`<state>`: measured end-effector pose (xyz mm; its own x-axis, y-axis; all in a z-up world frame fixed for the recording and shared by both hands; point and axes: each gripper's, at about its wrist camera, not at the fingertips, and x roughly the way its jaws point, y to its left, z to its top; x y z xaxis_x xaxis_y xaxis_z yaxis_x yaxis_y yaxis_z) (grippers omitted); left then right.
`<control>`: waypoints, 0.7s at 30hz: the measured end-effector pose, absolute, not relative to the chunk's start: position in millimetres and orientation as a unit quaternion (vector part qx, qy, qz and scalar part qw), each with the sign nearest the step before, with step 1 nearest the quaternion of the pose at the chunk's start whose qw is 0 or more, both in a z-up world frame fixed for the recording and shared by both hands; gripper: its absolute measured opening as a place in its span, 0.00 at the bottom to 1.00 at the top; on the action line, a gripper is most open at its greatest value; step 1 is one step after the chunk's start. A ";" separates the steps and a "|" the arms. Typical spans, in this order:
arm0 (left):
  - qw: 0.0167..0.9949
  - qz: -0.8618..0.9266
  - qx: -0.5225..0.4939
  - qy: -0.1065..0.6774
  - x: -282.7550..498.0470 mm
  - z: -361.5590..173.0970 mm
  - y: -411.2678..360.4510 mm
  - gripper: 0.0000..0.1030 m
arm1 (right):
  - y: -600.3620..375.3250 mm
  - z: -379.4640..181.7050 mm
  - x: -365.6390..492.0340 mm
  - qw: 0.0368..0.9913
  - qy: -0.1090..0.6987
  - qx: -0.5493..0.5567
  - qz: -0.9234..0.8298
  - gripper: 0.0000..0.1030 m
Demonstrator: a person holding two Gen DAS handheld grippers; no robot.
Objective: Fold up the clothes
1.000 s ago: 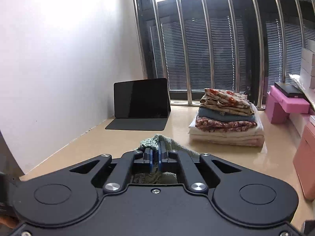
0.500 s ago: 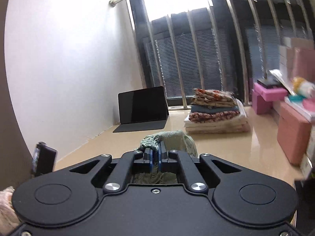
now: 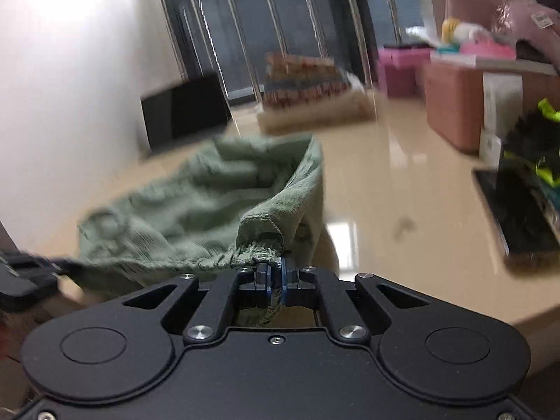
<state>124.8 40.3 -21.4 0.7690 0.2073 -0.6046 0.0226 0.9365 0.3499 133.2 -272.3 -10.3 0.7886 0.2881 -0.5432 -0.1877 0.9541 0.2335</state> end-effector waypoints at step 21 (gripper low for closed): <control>0.934 0.092 0.138 0.316 115.2 -42.4 31.6 0.16 | -248.1 -30.1 124.4 0.955 0.279 0.009 0.098 0.15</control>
